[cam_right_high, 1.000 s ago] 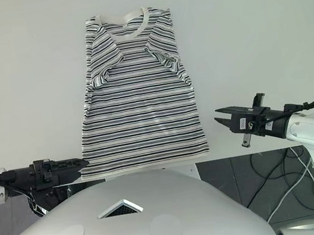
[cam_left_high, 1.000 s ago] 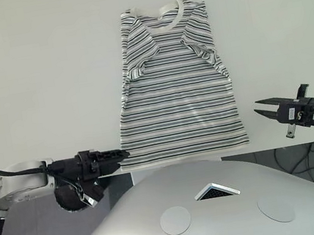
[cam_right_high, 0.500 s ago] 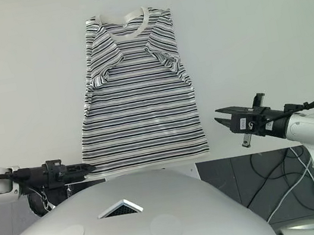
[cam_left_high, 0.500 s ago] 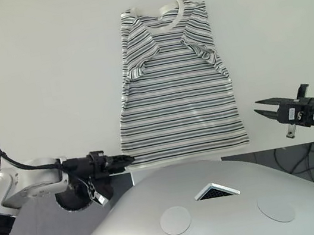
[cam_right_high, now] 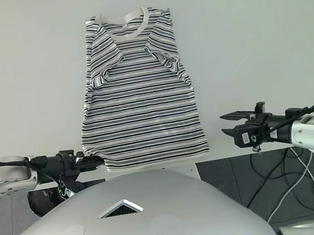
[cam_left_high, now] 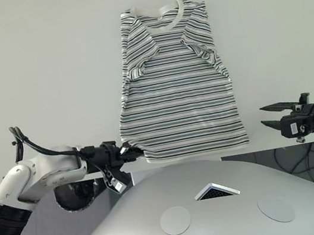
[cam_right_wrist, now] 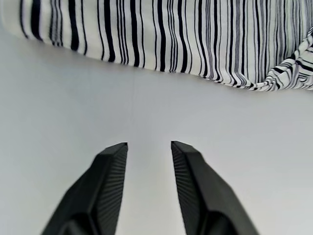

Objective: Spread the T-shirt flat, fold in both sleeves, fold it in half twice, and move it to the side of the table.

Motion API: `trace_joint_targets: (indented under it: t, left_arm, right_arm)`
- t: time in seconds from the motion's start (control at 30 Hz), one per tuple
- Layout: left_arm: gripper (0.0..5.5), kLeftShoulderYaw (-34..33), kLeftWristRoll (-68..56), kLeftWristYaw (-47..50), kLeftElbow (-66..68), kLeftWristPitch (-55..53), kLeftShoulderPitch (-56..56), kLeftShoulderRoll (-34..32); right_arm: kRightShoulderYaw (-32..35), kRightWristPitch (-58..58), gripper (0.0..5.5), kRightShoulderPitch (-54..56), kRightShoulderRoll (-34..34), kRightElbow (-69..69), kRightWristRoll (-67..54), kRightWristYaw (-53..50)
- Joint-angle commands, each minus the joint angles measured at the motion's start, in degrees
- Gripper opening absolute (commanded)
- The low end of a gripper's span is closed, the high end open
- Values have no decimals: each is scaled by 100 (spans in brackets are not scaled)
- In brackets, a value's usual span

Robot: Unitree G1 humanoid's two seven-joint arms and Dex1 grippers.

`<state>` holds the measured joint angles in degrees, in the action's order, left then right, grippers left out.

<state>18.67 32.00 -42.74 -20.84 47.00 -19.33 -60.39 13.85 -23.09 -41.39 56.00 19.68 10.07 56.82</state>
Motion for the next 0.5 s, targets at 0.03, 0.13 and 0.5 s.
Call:
trace_joint_targets:
  t: [0.03, 0.13, 0.5]
  left_arm:
    - [0, 89, 36, -184, -35, -181, 96, 9]
    - [0, 130, 6, -237, -53, -240, 169, 33]
    - [0, 163, 130, -114, 0, -233, 79, 44]
  right_arm:
    - [-130, -41, 207, -185, 113, 227, 153, 92]
    - [-282, -114, 207, -297, 140, 471, 243, 149]
    - [-613, -117, 207, -187, 158, 941, 584, 120]
